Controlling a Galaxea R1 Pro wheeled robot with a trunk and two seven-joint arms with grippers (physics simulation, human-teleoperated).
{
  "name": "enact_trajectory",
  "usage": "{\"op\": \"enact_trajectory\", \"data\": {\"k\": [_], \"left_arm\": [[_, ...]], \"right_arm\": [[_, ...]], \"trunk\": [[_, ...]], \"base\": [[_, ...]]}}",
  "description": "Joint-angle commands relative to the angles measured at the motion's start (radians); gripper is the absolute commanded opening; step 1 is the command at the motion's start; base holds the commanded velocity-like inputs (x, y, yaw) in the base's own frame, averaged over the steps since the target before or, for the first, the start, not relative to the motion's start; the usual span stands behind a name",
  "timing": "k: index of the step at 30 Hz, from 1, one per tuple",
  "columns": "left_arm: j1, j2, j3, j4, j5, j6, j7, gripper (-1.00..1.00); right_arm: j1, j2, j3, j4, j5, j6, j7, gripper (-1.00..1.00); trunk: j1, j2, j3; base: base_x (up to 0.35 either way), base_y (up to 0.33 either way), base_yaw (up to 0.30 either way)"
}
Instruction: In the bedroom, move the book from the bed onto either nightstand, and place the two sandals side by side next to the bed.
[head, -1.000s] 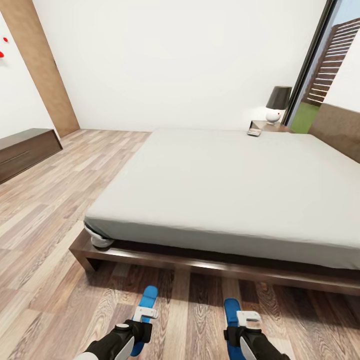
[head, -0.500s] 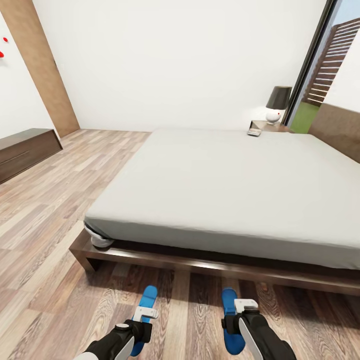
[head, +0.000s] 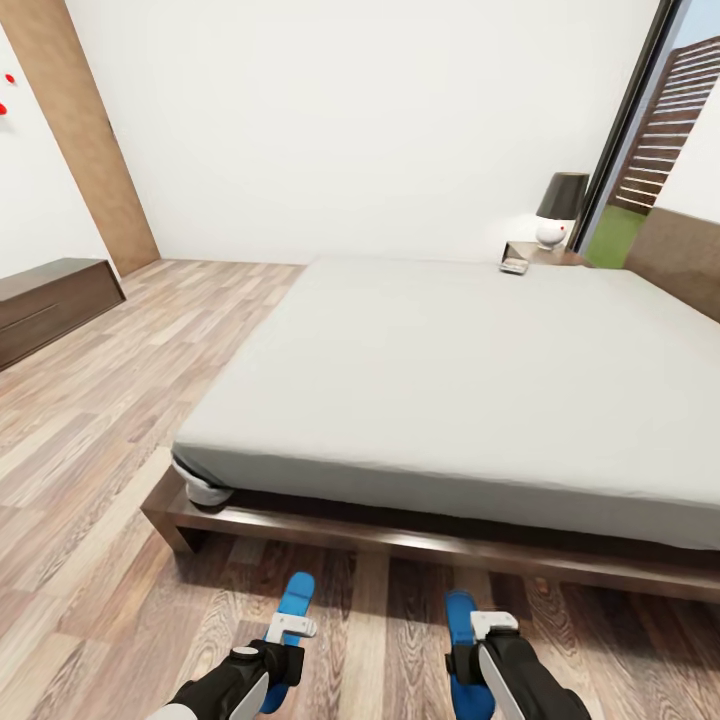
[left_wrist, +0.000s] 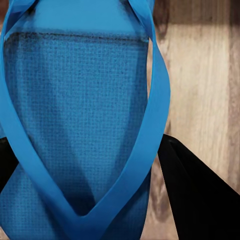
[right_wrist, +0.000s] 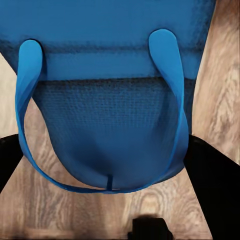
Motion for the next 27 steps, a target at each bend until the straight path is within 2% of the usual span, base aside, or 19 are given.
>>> {"op": "enact_trajectory", "data": {"k": [1,7,14,18,27], "left_arm": [[0.000,0.001,-0.006,-0.002,0.008,0.005,-0.001,-1.00],[0.001,0.001,-0.006,-0.001,0.008,0.006,0.002,-1.00],[0.001,0.001,-0.006,-0.001,0.008,0.009,0.002,-1.00],[0.001,0.001,-0.006,0.001,0.007,0.010,0.002,-1.00],[0.001,0.001,-0.006,0.000,0.007,0.009,0.003,-1.00]], "right_arm": [[-0.001,-0.001,0.003,0.009,-0.011,0.003,-0.010,-1.00],[-0.001,-0.001,0.002,0.074,-0.011,0.001,-0.009,-1.00],[-0.001,-0.001,0.001,0.084,-0.011,0.000,-0.009,-1.00],[-0.001,-0.001,0.001,0.085,-0.011,0.000,-0.009,-1.00],[-0.001,-0.002,0.001,0.085,-0.011,0.000,-0.009,-1.00]], "trunk": [[0.000,0.000,-0.001],[0.000,0.000,-0.001],[0.000,0.000,-0.001],[-0.015,0.028,0.012],[-0.015,0.028,0.012]], "base": [[0.021,0.019,0.000],[0.007,0.006,0.000],[0.000,0.000,0.000],[0.000,0.000,0.000],[0.000,0.000,0.000]]}}
